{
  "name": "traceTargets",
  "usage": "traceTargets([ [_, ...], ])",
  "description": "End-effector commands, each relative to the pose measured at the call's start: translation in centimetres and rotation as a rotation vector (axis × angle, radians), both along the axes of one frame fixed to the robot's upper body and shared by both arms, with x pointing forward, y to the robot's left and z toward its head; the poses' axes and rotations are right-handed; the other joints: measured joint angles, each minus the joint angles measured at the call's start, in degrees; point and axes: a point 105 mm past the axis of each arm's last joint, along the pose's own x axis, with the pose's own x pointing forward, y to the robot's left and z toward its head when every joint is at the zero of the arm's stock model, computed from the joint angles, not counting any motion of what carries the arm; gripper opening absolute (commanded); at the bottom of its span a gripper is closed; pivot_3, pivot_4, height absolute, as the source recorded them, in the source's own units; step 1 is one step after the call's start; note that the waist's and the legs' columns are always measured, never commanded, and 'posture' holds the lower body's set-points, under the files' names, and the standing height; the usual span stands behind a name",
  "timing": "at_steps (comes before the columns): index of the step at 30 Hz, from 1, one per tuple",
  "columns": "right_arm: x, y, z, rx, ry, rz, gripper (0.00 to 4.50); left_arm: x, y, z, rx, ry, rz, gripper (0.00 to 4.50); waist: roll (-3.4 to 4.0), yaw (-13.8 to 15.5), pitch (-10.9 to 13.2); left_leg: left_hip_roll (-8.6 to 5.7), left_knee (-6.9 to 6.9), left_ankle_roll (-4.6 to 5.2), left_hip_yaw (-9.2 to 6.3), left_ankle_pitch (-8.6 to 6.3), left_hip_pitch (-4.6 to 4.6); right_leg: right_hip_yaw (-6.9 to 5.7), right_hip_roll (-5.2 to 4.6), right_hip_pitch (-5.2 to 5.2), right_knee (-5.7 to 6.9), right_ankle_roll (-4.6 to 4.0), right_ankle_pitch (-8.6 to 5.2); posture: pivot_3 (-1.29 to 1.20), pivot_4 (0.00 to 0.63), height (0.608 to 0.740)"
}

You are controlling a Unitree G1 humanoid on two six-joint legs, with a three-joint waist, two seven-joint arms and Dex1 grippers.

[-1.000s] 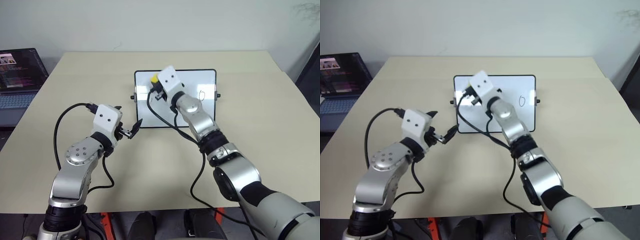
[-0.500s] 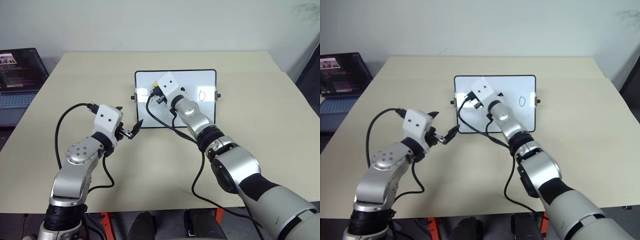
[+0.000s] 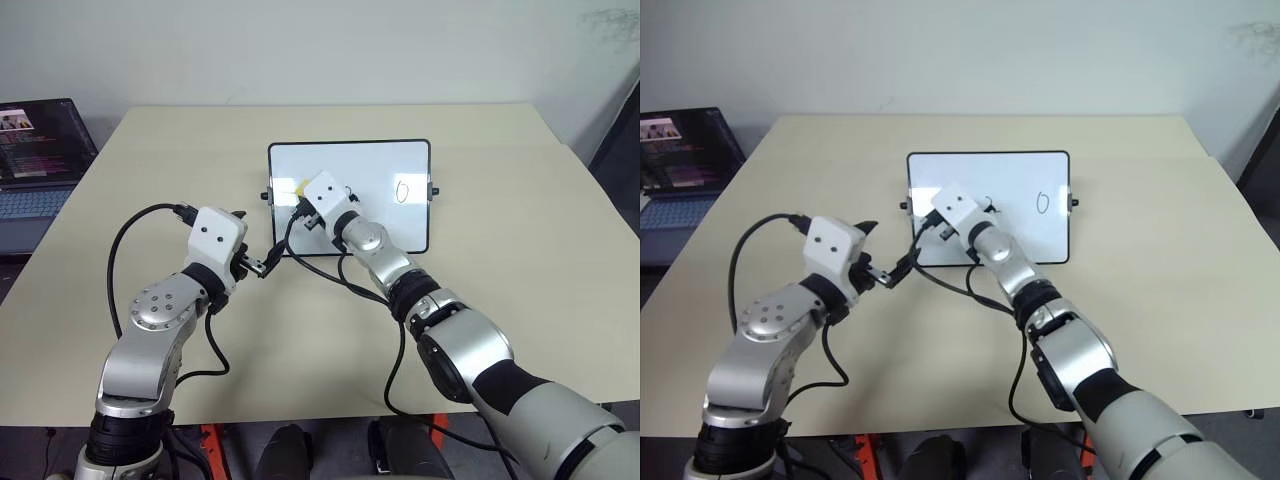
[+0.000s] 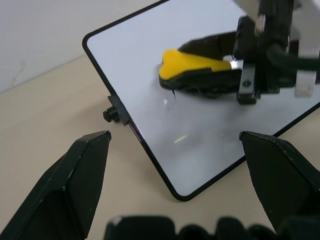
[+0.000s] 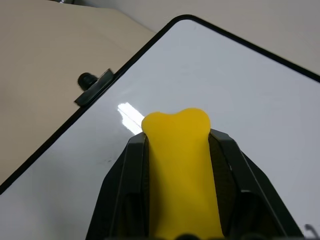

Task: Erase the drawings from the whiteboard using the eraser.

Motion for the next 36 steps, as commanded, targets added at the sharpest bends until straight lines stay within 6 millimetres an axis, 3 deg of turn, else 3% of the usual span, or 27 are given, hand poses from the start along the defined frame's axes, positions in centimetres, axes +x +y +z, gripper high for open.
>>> traceTargets([
  [1,-0.4,-0.8,-3.3,-0.071,0.077,-0.006,1.28,-0.4,0.1,1.4,-0.001,-0.056,0.006,4.5,-0.01,0.0,0.0,0.0,0.02,0.0,-0.01,0.0,0.01,0.0,0.0,0.01,0.04,0.0,0.0,0.0,0.15,0.74],
  [14,-1.9,-0.6,-4.9,-0.076,0.089,0.048,1.28,-0.4,-0.1,1.0,-0.01,-0.046,0.005,4.5,-0.04,0.0,0.0,-0.01,0.05,-0.01,-0.03,0.01,0.06,-0.01,0.0,0.02,0.14,0.0,0.0,0.0,0.15,0.74],
  [26,-3.1,-1.3,1.9,0.138,0.057,0.096,1.28,0.0,-0.3,0.8,-0.014,-0.04,-0.018,4.5,-0.02,0.6,0.0,-0.01,0.0,-0.01,-0.11,0.01,-0.17,-0.07,0.0,-0.06,-0.13,0.0,0.0,0.0,0.15,0.74],
  [36,-4.1,-1.6,2.5,0.158,0.102,0.075,1.28,0.2,-0.8,0.7,-0.015,-0.035,-0.047,4.5,-0.03,0.5,0.0,0.0,-0.08,-0.01,-0.11,0.0,-0.33,-0.1,0.0,-0.09,-0.47,0.01,0.0,0.0,0.15,0.74],
])
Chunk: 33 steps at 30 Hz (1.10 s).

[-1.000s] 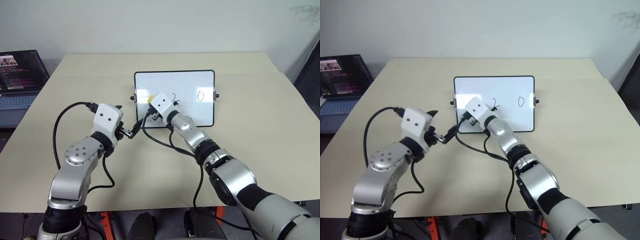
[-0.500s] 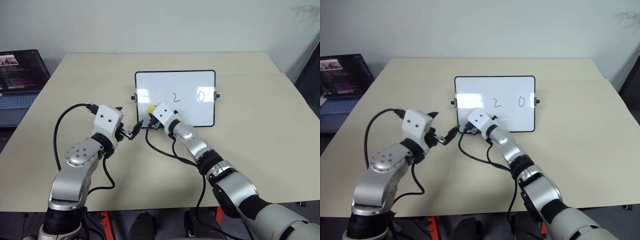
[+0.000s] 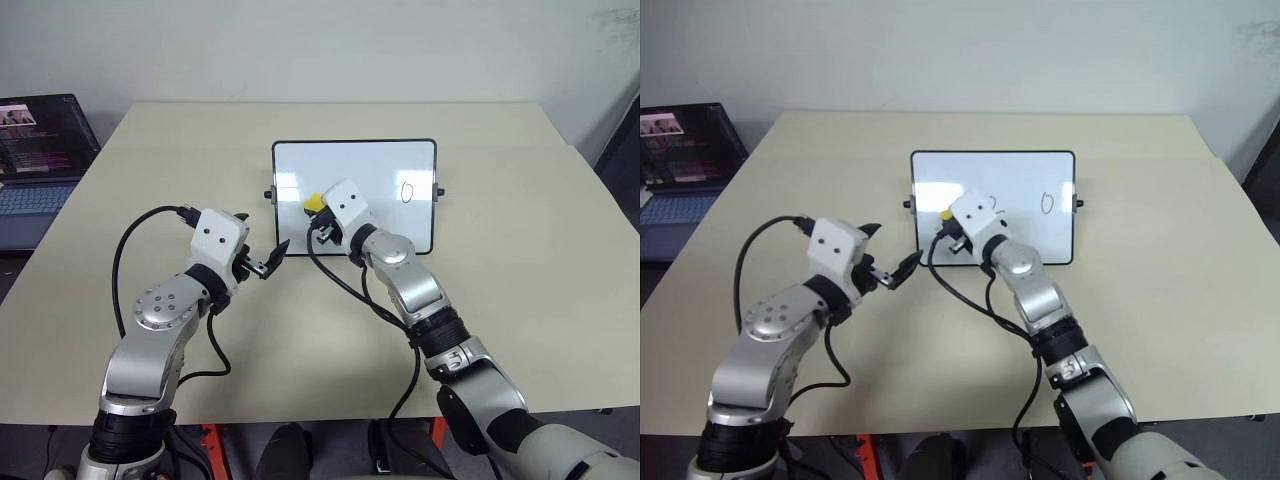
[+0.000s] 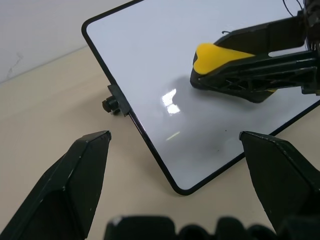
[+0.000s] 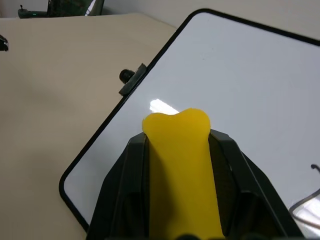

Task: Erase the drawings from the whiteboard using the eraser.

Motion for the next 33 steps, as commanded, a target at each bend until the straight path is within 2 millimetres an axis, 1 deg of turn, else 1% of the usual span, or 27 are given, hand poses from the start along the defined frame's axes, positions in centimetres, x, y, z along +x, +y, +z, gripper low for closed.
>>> traceTargets([
  [1,-0.5,0.4,1.7,0.033,-0.046,0.014,1.28,-0.1,-0.6,1.3,-0.005,-0.05,-0.03,4.5,0.0,0.0,0.0,0.0,0.0,0.0,0.0,0.0,0.0,0.0,0.0,0.0,-0.02,0.0,0.0,0.0,0.15,0.74],
  [12,-0.2,0.2,2.0,0.035,-0.052,-0.001,1.28,-0.1,-1.0,1.6,-0.005,-0.05,-0.044,4.5,0.0,0.0,0.0,0.0,-0.01,0.0,-0.03,0.0,-0.1,-0.03,0.0,-0.02,-0.15,0.01,0.01,0.0,0.15,0.74],
  [16,0.1,-0.3,2.1,0.03,-0.058,-0.018,1.28,-0.2,-1.5,1.5,-0.007,-0.036,-0.083,4.5,0.0,0.0,0.0,0.0,0.0,0.0,-0.05,0.0,-0.19,-0.05,0.0,-0.07,-0.16,0.01,0.01,0.0,0.15,0.74],
  [19,0.3,-0.9,2.1,0.026,-0.061,-0.037,1.28,-0.4,-2.2,1.5,-0.018,-0.027,-0.125,4.5,0.0,0.0,0.0,0.0,0.01,0.01,-0.06,0.0,-0.21,-0.06,0.0,-0.08,-0.17,0.02,0.01,0.0,0.15,0.74],
  [22,0.8,-2.1,2.2,0.026,-0.069,-0.074,1.28,-0.9,-3.3,1.4,-0.037,-0.01,-0.199,4.5,0.0,0.0,0.0,0.0,0.01,0.0,-0.07,0.0,-0.21,-0.07,0.0,-0.08,-0.18,0.02,0.02,0.0,0.15,0.74],
  [26,1.4,-3.4,2.2,0.019,-0.071,-0.117,1.28,-1.3,-4.0,1.2,-0.057,0.013,-0.25,4.5,0.0,0.0,0.0,-0.01,0.01,0.01,-0.06,0.0,-0.22,-0.07,0.0,-0.09,-0.18,0.02,0.01,0.0,0.15,0.74],
  [30,1.6,-4.1,2.3,0.015,-0.079,-0.14,1.28,-1.4,-4.3,1.0,-0.059,0.034,-0.284,4.5,0.0,0.0,0.0,0.0,0.01,0.01,-0.05,0.0,-0.21,-0.06,0.0,-0.09,-0.17,0.02,0.01,0.0,0.15,0.74],
  [33,1.9,-4.5,2.6,0.017,-0.087,-0.158,1.28,-1.3,-4.0,0.9,-0.042,0.033,-0.278,4.5,0.0,0.0,0.0,0.0,0.01,0.01,-0.05,0.0,-0.21,-0.06,0.01,-0.09,-0.17,0.02,0.02,0.0,0.15,0.74],
])
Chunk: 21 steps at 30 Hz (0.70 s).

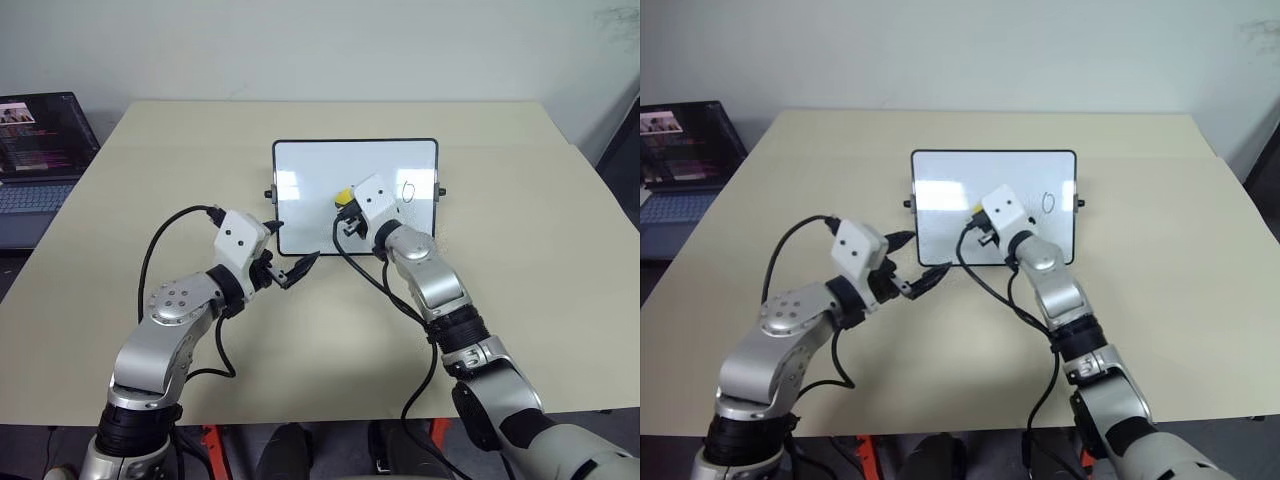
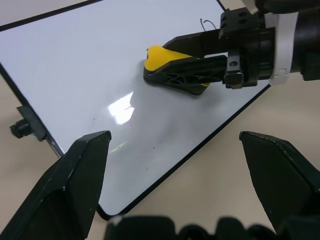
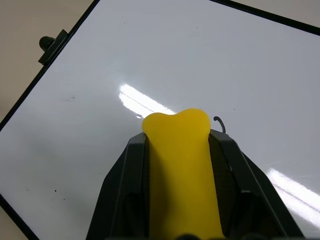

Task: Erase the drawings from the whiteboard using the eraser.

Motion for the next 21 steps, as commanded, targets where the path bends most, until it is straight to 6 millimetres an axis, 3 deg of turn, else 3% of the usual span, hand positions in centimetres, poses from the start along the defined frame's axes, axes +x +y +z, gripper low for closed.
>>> traceTargets([
  [1,0.3,-0.2,2.4,0.04,-0.071,-0.012,1.28,-0.2,-0.4,1.1,0.015,-0.046,-0.031,4.5,0.0,0.0,0.0,0.0,0.0,0.0,0.0,0.0,0.0,0.0,0.0,0.0,0.0,0.0,0.0,0.0,0.15,0.74],
  [21,5.3,-4.4,7.7,0.067,-0.209,-0.203,1.28,-0.2,-0.2,0.5,0.044,-0.038,-0.033,4.5,0.0,0.0,0.0,-0.01,0.03,0.0,0.06,0.0,-0.01,0.04,0.0,-0.02,0.01,-0.01,0.01,0.0,0.15,0.74],
])
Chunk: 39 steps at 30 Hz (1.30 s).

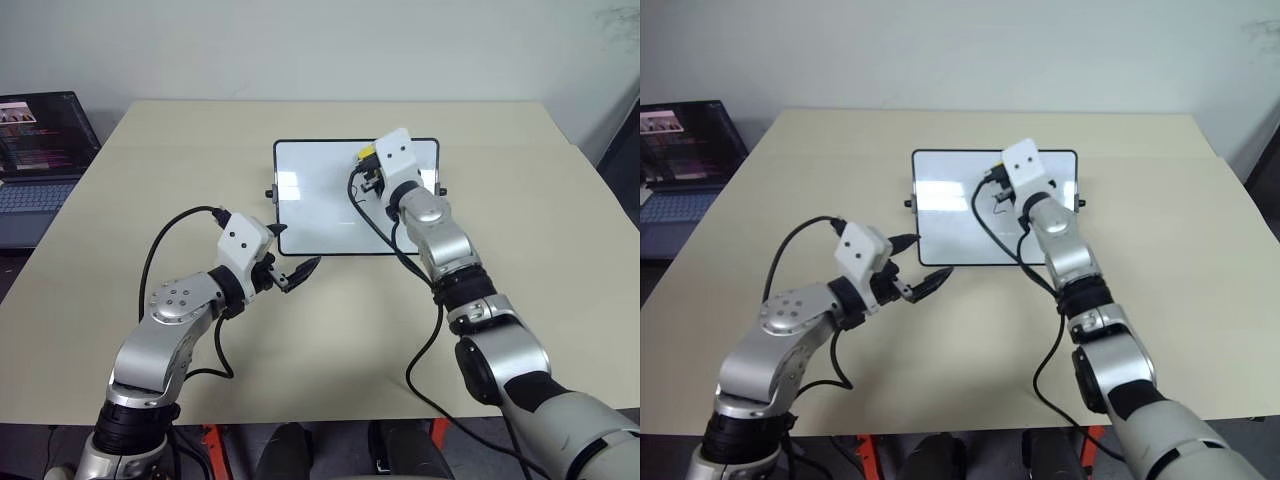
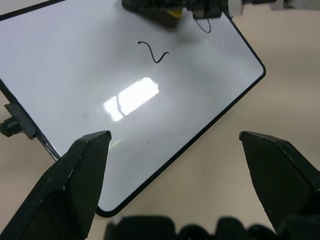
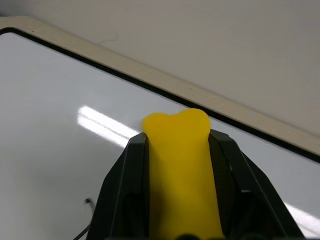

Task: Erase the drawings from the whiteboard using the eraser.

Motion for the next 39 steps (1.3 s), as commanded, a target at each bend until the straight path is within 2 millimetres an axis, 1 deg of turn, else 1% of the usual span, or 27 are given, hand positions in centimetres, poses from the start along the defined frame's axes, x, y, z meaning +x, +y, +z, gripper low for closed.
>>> traceTargets([
  [1,0.7,-0.6,2.4,0.018,-0.078,-0.027,1.28,-0.2,-0.2,0.9,0.01,-0.048,-0.017,4.5,0.0,0.0,0.0,0.0,0.0,0.0,0.01,0.0,0.0,0.0,0.0,0.0,0.0,0.0,0.0,0.0,0.15,0.74],
  [4,1.0,-0.6,2.6,0.017,-0.082,-0.031,1.28,-0.2,-0.2,1.0,0.009,-0.05,-0.015,4.5,0.0,0.0,0.0,0.01,0.0,0.0,0.01,0.0,0.0,0.01,0.0,0.0,0.0,0.0,0.0,0.0,0.15,0.74],
  [7,1.2,-0.3,2.4,0.013,-0.08,-0.029,1.28,-0.2,-0.1,1.0,0.011,-0.05,-0.012,4.5,0.0,0.0,0.0,0.01,0.0,0.0,0.02,0.0,0.0,0.02,0.0,0.0,0.01,0.0,0.0,0.0,0.15,0.74],
  [15,1.2,0.4,0.9,0.004,-0.055,-0.016,1.28,-0.3,0.1,1.0,0.014,-0.05,-0.006,4.5,0.0,-0.1,0.0,0.01,0.03,0.0,0.03,0.0,0.03,0.03,0.0,0.0,0.07,-0.01,0.01,0.0,0.15,0.74],
  [24,1.1,0.5,-0.7,-0.01,-0.022,-0.007,1.28,-0.3,0.1,1.1,0.014,-0.053,-0.008,4.5,0.0,-0.1,0.0,0.01,0.1,0.0,0.06,0.01,0.11,0.07,0.0,0.0,0.31,-0.02,0.01,0.0,0.15,0.74],
  [27,0.9,0.5,-1.7,-0.019,-0.006,0.0,1.28,-0.3,0.0,1.2,0.014,-0.054,-0.009,4.5,0.0,-0.1,0.0,0.01,0.1,0.01,0.08,0.02,0.21,0.08,0.0,0.05,0.37,-0.02,0.01,0.0,0.15,0.74],
  [36,-1.1,1.1,-7.1,-0.073,0.083,0.068,1.28,-0.4,0.2,1.3,0.018,-0.053,-0.007,4.5,-0.04,-0.1,-0.1,0.01,0.11,0.01,0.15,0.02,0.56,0.18,0.0,0.25,0.6,-0.02,0.01,0.0,0.15,0.74],
  [39,-1.8,1.1,-8.4,-0.087,0.105,0.086,1.28,-0.4,0.2,1.3,0.02,-0.053,-0.006,4.5,-0.06,-0.1,-0.1,0.0,0.12,0.02,0.15,0.03,0.65,0.19,0.01,0.29,0.73,-0.02,0.01,0.0,0.15,0.74],
])
